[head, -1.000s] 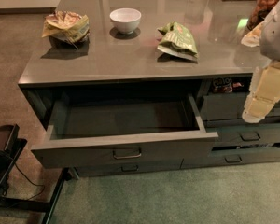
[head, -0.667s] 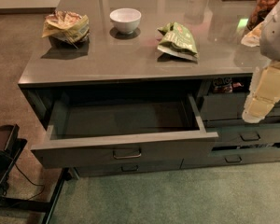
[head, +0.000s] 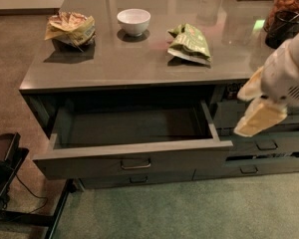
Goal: Close top drawer
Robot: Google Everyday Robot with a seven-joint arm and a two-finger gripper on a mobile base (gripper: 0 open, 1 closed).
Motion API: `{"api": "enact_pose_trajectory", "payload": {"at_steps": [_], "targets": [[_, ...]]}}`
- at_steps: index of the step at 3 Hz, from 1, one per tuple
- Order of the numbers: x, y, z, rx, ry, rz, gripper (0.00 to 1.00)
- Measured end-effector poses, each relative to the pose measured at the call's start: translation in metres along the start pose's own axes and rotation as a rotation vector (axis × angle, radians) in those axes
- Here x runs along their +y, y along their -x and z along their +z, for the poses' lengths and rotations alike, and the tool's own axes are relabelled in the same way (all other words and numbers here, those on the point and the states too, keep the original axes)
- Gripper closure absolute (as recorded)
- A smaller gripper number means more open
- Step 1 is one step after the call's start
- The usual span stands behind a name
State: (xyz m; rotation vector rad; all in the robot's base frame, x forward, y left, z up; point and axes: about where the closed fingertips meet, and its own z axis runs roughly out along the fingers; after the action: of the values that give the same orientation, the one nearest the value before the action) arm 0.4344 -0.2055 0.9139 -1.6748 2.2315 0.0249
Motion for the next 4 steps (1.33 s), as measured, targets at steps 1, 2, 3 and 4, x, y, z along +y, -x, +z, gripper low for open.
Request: {"api": "enact_pose_trajectory", "payload": {"at_steps": [1,2,3,4], "targets": [[0.014,-0.008,0.053,-0.062,0.034,0.041,0.64],[0.039,-0.014,0.119,-0.139,0.097,0.076,0.87],[0.069,-0.015,0.177,-0.195,0.188,0.079,1.00],[0.100,-0.014,0.230,-0.281,0.293,0.085,1.00]]}}
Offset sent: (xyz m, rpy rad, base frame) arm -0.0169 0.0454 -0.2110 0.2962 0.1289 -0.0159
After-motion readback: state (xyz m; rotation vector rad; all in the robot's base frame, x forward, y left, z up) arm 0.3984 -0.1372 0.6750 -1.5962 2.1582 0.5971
